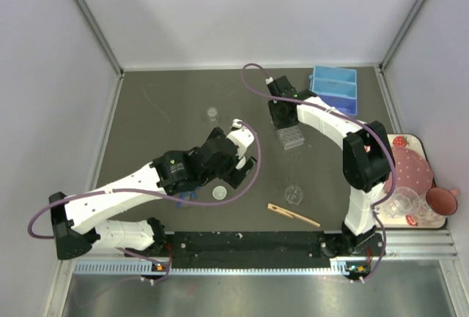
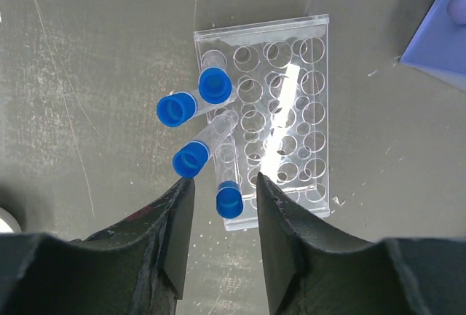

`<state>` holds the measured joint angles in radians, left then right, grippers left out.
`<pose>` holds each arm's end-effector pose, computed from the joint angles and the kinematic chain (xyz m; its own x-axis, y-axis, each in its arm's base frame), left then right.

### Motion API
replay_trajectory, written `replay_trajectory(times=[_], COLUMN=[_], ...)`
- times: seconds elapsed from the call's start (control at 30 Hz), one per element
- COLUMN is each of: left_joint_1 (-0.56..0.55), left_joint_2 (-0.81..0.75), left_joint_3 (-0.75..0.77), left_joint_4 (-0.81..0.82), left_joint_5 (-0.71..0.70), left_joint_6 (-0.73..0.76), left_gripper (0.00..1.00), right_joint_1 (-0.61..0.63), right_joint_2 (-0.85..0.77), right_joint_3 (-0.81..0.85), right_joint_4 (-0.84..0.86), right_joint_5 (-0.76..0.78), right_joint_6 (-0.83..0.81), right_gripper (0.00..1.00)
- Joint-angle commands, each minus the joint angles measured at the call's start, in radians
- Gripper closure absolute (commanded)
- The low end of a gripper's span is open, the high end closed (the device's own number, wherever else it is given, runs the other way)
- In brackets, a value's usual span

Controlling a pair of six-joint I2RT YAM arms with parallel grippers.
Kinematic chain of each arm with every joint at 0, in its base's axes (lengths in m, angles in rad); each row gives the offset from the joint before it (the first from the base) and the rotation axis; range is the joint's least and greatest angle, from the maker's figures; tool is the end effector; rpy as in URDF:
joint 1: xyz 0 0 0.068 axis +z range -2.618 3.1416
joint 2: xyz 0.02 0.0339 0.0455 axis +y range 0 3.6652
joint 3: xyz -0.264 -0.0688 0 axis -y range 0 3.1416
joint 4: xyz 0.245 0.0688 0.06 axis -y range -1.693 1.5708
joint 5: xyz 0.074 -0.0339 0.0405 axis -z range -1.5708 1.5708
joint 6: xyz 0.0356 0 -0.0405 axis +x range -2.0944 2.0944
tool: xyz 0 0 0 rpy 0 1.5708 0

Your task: Organize the chemistry lab equipment

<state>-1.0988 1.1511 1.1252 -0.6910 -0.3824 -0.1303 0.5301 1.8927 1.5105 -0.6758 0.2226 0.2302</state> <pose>0.1208 -0.2073 0.3379 -0.3870 0.4929 -0.7793 0.6537 0.7427 0.1452 0.3547 0.1988 0.2335 -0.8232 -0.2245 -0.5216 -0.2176 0.9731 -0.0754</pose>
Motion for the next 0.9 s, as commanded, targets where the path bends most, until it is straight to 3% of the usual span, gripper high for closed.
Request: replay_trajectory(times=[0.0, 0.53, 0.7, 0.87], left_joint_1=[0.007, 0.062, 0.166, 0.299], left_joint_2=[0.015, 0.237, 0.311, 0.340], left_joint_3=[0.007, 0.175, 0.220, 0.237], left_joint_4=[0.042, 0.048, 0.070, 0.064], left_joint_5=[0.007, 0.019, 0.082, 0.131], left_joint_6=[-0.012, -0.124, -0.207, -0.298], left_gripper=[0.01, 0.01, 0.01, 0.01], right_joint_1=[0.011, 0.042, 0.030, -0.005], right_joint_2=[-0.032, -0.443, -0.510, -0.553], right_joint_3=[0.024, -0.070, -0.196, -0.351], right_joint_4=[0.007, -0.048, -0.079, -0.067], right_joint_5=[-0.002, 0.083, 0.152, 0.103], right_joint_6=[0.006, 0.041, 0.098, 0.159], right_gripper=[0.59, 0.43, 0.33, 0.31])
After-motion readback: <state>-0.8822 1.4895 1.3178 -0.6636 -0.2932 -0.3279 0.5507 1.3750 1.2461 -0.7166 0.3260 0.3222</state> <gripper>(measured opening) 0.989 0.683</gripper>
